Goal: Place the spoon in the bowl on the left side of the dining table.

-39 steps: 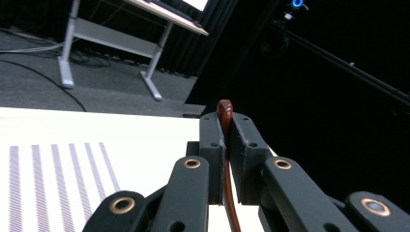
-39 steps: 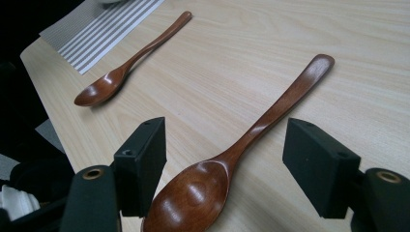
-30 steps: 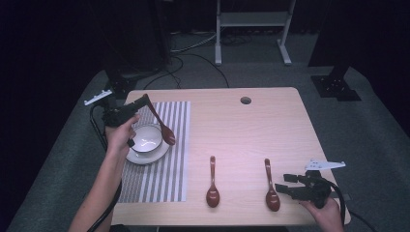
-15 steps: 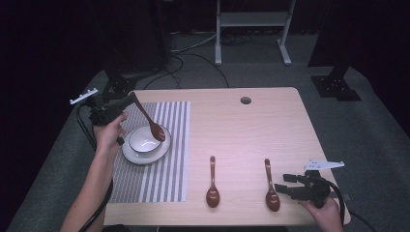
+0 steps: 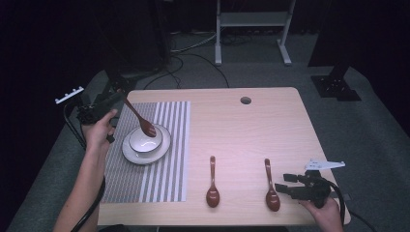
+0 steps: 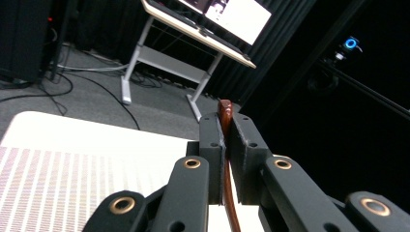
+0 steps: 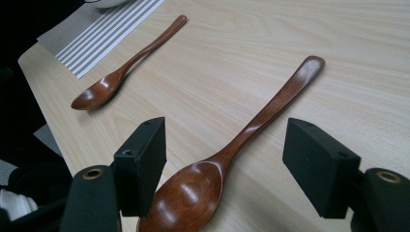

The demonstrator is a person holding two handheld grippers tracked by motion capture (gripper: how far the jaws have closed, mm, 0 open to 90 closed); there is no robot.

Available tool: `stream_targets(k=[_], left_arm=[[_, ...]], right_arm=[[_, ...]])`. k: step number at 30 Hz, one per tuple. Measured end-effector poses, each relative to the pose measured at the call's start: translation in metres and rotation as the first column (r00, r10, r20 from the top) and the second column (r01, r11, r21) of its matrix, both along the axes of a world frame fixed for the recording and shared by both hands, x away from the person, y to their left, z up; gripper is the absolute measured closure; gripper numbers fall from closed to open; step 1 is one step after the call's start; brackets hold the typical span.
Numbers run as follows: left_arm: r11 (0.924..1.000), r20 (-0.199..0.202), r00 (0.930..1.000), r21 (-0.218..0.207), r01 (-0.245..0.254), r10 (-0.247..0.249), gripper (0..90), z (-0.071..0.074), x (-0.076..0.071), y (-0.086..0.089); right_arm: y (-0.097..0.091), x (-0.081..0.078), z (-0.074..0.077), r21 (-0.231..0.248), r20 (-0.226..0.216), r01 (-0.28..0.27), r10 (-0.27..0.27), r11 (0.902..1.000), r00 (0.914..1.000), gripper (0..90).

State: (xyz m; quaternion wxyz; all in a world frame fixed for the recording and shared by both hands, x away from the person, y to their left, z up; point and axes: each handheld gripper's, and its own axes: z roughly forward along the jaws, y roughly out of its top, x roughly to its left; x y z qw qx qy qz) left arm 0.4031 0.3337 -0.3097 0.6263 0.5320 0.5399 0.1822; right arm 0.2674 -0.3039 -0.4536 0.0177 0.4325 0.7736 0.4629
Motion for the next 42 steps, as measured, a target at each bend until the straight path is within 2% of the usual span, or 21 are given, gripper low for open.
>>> stream_targets(k=[9,16,28,42], left_arm=[[0.9982,-0.008,0.9983,-0.021,-0.057,0.057,84.2,-0.002,-0.002,0.022],[0.9957,-0.024,0.9958,-0.026,-0.089,0.088,84.2,-0.007,-0.003,0.033],[0.9899,-0.042,0.9898,-0.035,-0.138,0.136,84.2,-0.018,-0.001,0.042],[0.9867,-0.081,0.9849,-0.042,-0.157,0.153,84.2,-0.038,0.003,0.044]], right_arm=[[0.0,0.0,0.001,0.0,0.003,0.003,-0.003,1.0,1.0,30.8],[0.001,0.0,0.0,-0.001,0.002,0.002,-0.002,1.0,1.0,30.8],[0.0,-0.001,0.001,-0.001,0.006,0.008,-0.008,1.0,0.9999,30.9],[0.0,-0.001,0.001,-0.003,0.007,0.006,-0.006,1.0,1.0,31.1]])
